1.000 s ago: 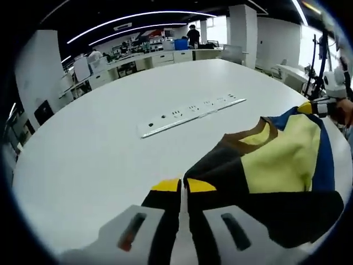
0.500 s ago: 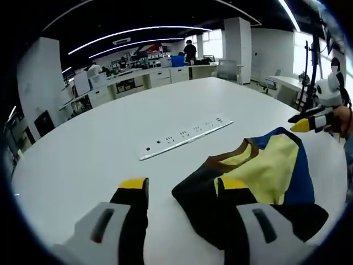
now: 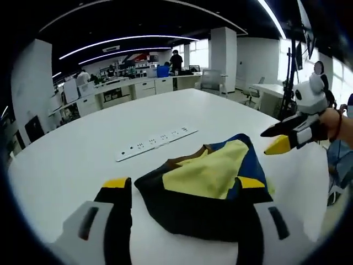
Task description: Fold the garment on the visible template until the final outline fits inside the template.
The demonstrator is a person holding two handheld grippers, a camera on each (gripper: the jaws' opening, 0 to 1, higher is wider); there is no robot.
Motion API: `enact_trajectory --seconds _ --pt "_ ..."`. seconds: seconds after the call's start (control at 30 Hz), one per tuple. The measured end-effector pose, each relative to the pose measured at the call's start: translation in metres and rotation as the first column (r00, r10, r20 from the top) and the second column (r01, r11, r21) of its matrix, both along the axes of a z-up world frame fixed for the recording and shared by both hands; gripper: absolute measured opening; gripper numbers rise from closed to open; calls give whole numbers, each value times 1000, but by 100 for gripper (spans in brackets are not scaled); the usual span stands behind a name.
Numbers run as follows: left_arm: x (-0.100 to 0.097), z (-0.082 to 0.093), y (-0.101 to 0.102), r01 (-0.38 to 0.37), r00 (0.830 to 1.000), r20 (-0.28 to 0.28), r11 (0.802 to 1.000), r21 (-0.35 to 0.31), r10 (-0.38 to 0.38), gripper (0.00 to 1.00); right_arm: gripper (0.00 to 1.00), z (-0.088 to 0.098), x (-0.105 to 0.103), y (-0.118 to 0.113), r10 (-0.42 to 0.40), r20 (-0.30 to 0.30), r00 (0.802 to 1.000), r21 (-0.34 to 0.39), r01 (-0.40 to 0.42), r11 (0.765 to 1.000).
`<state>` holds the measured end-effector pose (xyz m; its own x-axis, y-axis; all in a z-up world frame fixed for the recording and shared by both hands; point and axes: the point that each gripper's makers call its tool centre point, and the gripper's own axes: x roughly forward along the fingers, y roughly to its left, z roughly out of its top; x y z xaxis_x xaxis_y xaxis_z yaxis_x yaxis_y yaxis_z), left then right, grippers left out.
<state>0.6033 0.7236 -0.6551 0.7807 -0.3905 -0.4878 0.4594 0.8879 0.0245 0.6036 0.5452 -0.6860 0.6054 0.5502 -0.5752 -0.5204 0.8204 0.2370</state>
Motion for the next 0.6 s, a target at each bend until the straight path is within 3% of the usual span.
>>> enact_trajectory --seconds 0.6 --pt "-71 -18 -70 112 993 -40 993 -28 -113 69 57 -26 -61 26 117 -46 992 -43 -119 992"
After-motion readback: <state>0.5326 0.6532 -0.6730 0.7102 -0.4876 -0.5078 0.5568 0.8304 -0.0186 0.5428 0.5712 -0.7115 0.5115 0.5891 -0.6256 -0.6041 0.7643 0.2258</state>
